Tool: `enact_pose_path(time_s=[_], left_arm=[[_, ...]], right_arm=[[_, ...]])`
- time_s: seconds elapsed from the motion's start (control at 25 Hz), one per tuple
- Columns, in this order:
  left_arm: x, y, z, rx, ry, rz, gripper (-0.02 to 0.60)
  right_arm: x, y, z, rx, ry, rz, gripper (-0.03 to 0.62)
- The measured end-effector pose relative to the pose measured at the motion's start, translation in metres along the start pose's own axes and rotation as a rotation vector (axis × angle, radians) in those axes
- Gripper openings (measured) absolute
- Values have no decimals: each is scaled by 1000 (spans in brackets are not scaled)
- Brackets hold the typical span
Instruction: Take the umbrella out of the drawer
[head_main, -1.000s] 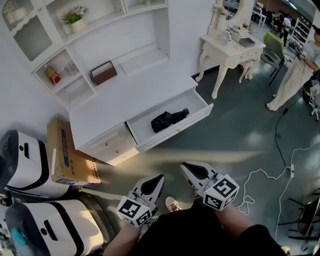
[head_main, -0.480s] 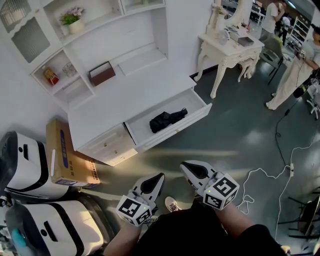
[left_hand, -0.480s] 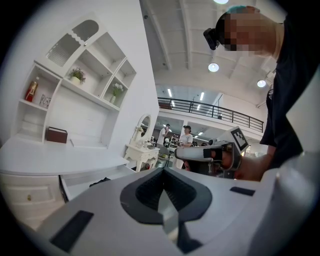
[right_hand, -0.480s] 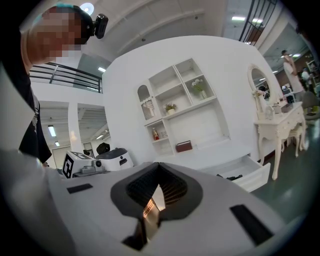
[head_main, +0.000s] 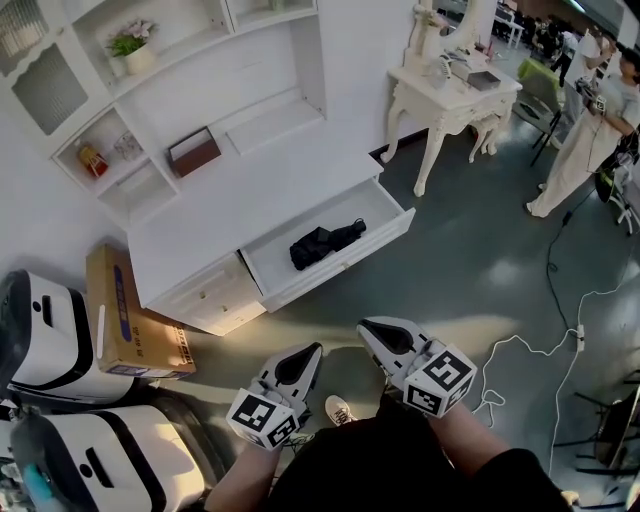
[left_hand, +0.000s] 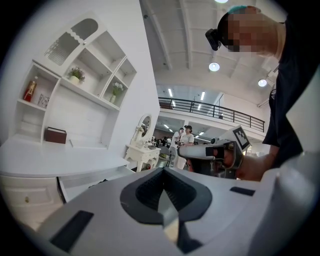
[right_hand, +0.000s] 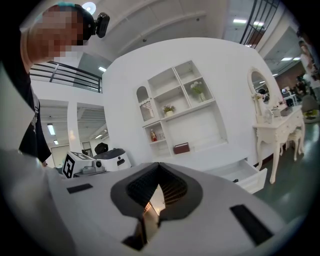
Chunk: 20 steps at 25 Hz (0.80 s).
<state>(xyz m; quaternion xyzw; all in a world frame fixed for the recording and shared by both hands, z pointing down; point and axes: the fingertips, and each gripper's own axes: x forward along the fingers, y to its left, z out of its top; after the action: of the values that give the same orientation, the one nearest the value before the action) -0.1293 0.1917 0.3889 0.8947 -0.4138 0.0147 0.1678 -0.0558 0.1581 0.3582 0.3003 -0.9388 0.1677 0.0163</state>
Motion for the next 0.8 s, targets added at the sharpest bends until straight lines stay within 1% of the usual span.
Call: enact_pose_path(time_s=[0.32, 0.8], left_arm=[[33, 4, 10, -1, -13, 53, 5], [86, 18, 14, -14, -26, 167, 5]], right_arm=[[3, -37, 13, -2, 13, 38, 2], [11, -102, 17, -23, 60, 118, 2]])
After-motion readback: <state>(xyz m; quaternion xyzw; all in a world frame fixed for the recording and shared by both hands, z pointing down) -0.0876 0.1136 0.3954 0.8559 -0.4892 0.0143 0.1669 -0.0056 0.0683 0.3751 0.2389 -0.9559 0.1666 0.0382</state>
